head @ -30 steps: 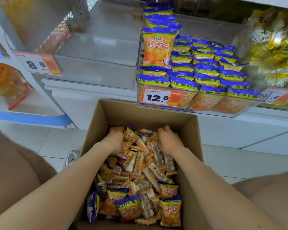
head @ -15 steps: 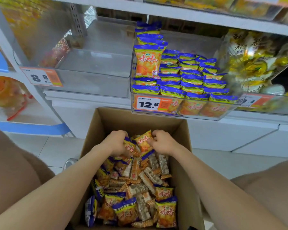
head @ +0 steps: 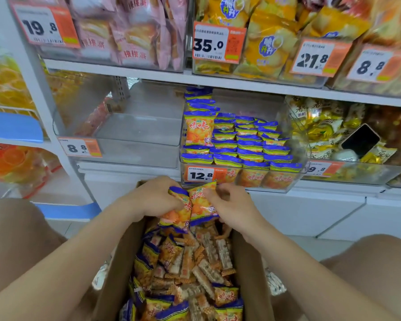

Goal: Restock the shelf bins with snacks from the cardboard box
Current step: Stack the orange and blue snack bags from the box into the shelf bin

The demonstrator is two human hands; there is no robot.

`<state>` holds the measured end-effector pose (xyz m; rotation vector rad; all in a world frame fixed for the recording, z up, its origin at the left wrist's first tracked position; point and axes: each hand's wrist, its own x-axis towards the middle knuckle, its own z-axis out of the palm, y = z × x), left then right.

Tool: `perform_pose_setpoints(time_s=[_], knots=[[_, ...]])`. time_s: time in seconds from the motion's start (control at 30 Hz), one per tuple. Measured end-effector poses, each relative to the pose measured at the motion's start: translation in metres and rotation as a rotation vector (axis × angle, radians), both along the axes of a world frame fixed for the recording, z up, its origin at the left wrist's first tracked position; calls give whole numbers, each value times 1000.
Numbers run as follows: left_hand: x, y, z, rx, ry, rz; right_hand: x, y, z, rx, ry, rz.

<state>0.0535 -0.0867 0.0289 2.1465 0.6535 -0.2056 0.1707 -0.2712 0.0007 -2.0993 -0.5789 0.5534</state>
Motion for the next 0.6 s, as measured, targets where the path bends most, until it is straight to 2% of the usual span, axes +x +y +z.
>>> perform_pose_setpoints(time_s=[0.1, 0.3, 0.43, 0.6], knots=[[-5, 5, 32, 50, -72, 4, -5, -2, 30, 166, -75, 10], [-6, 11, 65, -93, -373, 162, 4, 3, 81, 417, -222, -36], [8, 20, 64, -125, -530, 365, 42, 16, 80, 326, -404, -78], [17, 22, 71, -164, -686, 536, 73, 50, 72, 195, -460, -54]])
